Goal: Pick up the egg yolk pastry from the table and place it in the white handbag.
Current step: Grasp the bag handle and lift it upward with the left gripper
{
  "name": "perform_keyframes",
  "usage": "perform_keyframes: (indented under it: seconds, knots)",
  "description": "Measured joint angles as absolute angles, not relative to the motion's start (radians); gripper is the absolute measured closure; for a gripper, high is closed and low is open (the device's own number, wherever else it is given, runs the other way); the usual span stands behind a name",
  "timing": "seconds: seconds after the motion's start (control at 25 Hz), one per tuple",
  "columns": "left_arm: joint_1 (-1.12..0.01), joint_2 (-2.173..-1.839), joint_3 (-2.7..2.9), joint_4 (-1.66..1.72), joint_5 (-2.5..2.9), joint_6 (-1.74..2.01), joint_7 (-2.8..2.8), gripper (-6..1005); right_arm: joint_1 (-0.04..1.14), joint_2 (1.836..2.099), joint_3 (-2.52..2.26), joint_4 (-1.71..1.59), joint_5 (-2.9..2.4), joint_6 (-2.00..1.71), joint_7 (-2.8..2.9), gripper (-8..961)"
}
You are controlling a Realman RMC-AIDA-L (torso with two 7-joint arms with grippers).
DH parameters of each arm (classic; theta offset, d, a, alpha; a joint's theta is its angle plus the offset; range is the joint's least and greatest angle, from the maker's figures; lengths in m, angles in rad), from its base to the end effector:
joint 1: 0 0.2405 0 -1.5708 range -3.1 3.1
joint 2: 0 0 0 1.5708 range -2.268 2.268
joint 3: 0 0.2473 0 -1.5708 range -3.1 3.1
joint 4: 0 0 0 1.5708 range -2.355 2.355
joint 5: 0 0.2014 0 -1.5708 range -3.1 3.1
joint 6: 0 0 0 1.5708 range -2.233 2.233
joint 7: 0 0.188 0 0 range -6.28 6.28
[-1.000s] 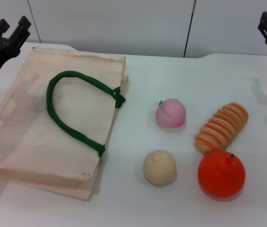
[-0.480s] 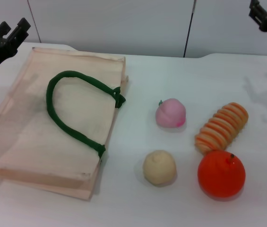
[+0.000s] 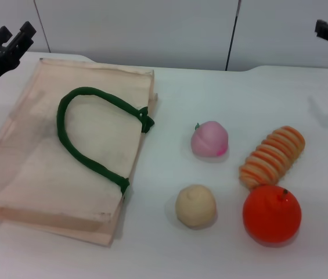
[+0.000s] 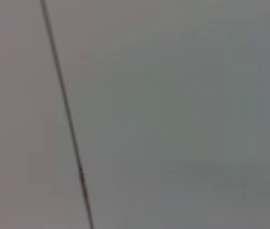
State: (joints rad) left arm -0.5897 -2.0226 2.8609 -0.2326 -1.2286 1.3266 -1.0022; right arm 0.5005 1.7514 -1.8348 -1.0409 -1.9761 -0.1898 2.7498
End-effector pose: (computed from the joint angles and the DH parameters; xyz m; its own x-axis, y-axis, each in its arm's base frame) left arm -0.2992 0.3997 0.0620 0.3789 0.0120 0.9254 0.8769 -0.3242 -0.3549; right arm 0.2269 0.4732 0.0442 0.6899 -0.3857 -0.6126 -0.7204 -0.2832 -0.6331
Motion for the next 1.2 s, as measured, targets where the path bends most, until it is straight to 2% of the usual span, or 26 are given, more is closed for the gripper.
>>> perform_keyframes:
  seconds: [0.04, 0.12, 0.32, 0.36, 0.44, 0.72, 1.2]
  knots:
    - [-0.59, -2.023, 2.861, -0.233, -1.229, 1.326, -1.004, 281, 0.498, 1.754, -1.796, -1.06, -1.98, -0.261, 2.712, 275]
    - [-0.589, -2.023, 2.861, -0.235, -1.229, 1.325, -1.005, 281, 0.495, 1.777, -1.679, -1.096, -1.966, -0.44, 2.56, 275]
    - [-0.598, -2.023, 2.861, -0.276, -1.19, 1.315, -1.055, 281, 0.507, 1.92, -1.236, -1.107, -1.863, -0.947, 2.036, 276]
    - [-0.604, -2.023, 2.861, -0.287, -1.177, 1.309, -1.072, 281, 0.516, 1.943, -1.156, -1.1, -1.86, -1.053, 1.952, 276]
    - [-0.609, -2.023, 2.861, -0.302, -1.153, 1.297, -1.093, 281, 0.533, 1.967, -1.051, -1.093, -1.889, -1.184, 1.865, 276]
    - [-0.646, -2.022, 2.861, -0.447, -0.905, 1.271, -1.359, 280, 0.545, 1.991, -1.052, -1.101, -1.972, -1.235, 1.855, 277]
    - [-0.794, -2.023, 2.862, -0.757, -0.347, 1.437, -1.86, 279, 0.545, 1.991, -1.032, -1.093, -1.973, -1.201, 1.871, 274]
